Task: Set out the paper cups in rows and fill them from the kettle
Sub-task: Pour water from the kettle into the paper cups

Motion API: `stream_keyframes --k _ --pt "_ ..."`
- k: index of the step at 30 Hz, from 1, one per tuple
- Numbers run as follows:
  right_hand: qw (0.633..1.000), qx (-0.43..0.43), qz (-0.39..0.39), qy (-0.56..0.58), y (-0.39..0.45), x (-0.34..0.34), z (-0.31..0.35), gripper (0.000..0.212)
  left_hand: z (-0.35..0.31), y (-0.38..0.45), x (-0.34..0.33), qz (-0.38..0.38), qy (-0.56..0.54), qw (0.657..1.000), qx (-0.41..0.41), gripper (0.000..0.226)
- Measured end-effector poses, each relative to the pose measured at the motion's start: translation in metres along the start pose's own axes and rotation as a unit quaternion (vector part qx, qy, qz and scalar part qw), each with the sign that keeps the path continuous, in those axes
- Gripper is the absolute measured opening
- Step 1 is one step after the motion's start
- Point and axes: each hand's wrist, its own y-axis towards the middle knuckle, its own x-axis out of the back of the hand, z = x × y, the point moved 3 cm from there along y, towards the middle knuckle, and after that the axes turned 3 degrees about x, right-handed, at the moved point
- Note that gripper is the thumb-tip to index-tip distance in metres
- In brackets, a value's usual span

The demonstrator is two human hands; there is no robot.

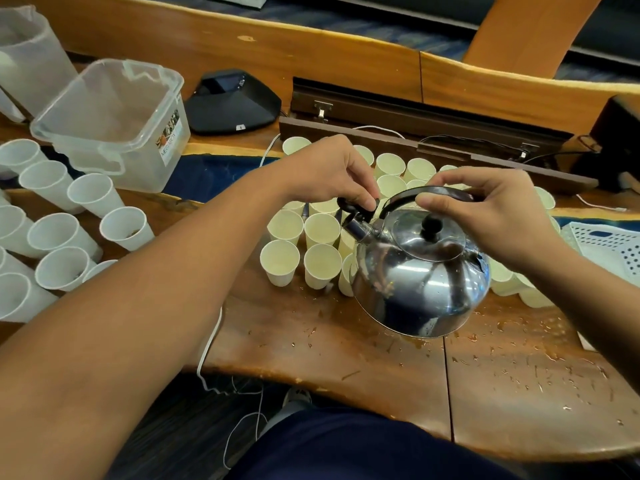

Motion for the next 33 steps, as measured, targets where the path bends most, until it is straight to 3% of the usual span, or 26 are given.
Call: stream_keyframes --k 8,16,33 --pt "0.999 0.017 -0.045 -0.023 0.031 0.035 0.008 0.032 -0.03 0.029 0.028 -0.023 0.005 0.999 -0.047 0.013" --pt "0.996 0.03 -0.084 -0.012 0.081 0.055 0.001 0.022 -0.045 0.08 0.057 -0.076 0.058 0.994 -0.06 0.013" --pt "0.996 -0.005 -0.086 -0.032 0.182 0.038 -0.063 0.017 0.014 0.186 0.073 -0.095 0.055 0.993 -0.034 0.017"
